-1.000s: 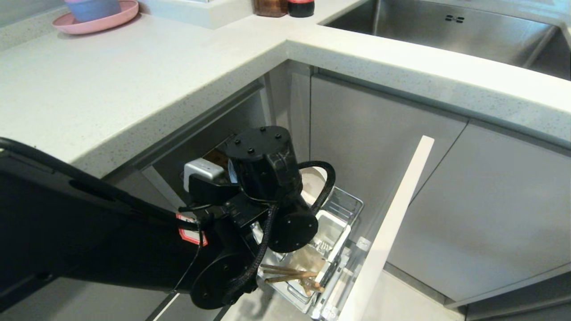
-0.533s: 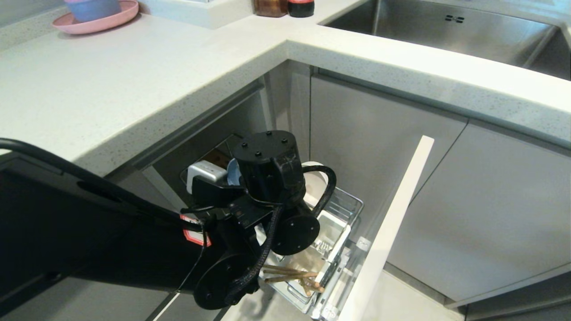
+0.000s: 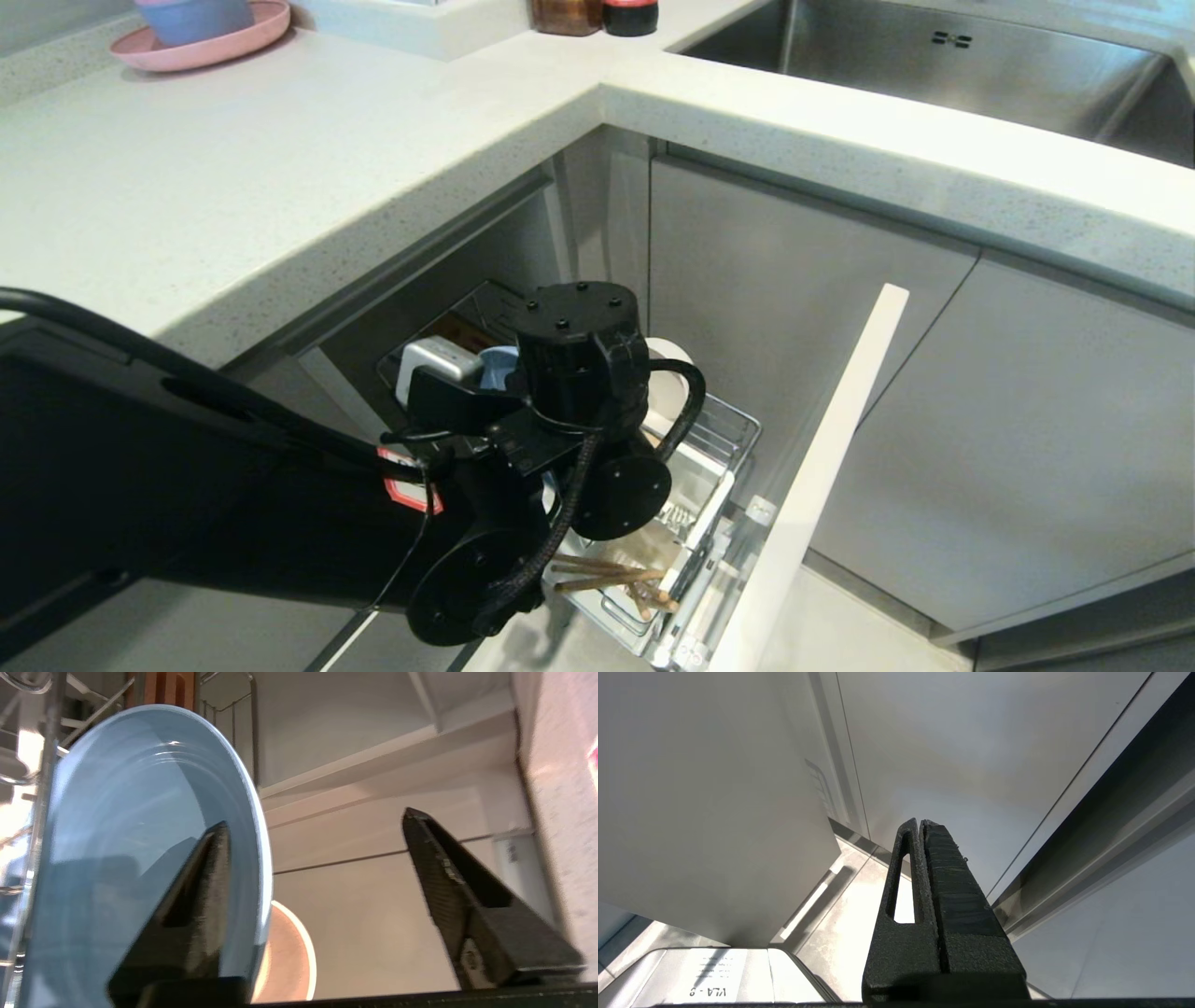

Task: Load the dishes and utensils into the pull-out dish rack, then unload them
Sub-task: Pick up the plate and place it in the cupboard

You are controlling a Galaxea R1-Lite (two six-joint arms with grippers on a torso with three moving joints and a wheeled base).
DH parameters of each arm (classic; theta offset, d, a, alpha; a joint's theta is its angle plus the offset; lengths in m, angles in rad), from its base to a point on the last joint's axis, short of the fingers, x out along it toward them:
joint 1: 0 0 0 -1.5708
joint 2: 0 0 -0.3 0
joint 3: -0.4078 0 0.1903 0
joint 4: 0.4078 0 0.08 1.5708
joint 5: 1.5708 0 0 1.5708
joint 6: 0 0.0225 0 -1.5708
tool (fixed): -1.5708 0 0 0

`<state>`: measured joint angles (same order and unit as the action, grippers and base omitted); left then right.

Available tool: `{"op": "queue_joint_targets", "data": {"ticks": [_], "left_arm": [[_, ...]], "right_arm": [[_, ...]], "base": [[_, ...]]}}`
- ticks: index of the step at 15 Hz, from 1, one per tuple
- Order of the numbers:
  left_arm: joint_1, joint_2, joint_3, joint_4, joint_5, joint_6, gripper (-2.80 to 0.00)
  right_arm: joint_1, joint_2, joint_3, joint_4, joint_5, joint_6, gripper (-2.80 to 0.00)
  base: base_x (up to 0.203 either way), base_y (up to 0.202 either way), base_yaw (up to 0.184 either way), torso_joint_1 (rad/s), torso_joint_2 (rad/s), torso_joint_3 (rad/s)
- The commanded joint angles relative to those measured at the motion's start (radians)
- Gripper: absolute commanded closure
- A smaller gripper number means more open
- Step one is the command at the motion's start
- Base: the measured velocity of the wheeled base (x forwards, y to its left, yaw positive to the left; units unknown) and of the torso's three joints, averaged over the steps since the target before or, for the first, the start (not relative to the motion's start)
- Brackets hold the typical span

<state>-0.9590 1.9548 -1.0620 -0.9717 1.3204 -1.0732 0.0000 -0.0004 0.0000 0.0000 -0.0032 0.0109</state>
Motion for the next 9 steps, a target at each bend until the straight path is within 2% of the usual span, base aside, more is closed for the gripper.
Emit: {"op": "queue_joint_targets", "data": {"ticks": [1, 5, 9], "left_arm": [[-0.003, -0.004, -0.007, 0.019, 0.007, -0.007, -2.80], [-0.007, -0.031, -0.006, 0.086, 0.010, -0.008, -2.80], [-0.048, -0.130, -0.024, 0.174, 0.003, -0.005, -2.80]], "right_arm": [[0.000, 0.000, 0.002, 0.000, 0.000, 0.000, 0.00], [0.000, 0.000, 0.002, 0.000, 0.000, 0.000, 0.00], [0.000, 0.000, 0.002, 0.000, 0.000, 0.000, 0.00]], "base": [[0.000, 0.000, 0.000, 0.000, 0.00, 0.000], [0.000, 0.000, 0.000, 0.000, 0.00, 0.000], [0.000, 0.000, 0.000, 0.000, 0.00, 0.000]]}}
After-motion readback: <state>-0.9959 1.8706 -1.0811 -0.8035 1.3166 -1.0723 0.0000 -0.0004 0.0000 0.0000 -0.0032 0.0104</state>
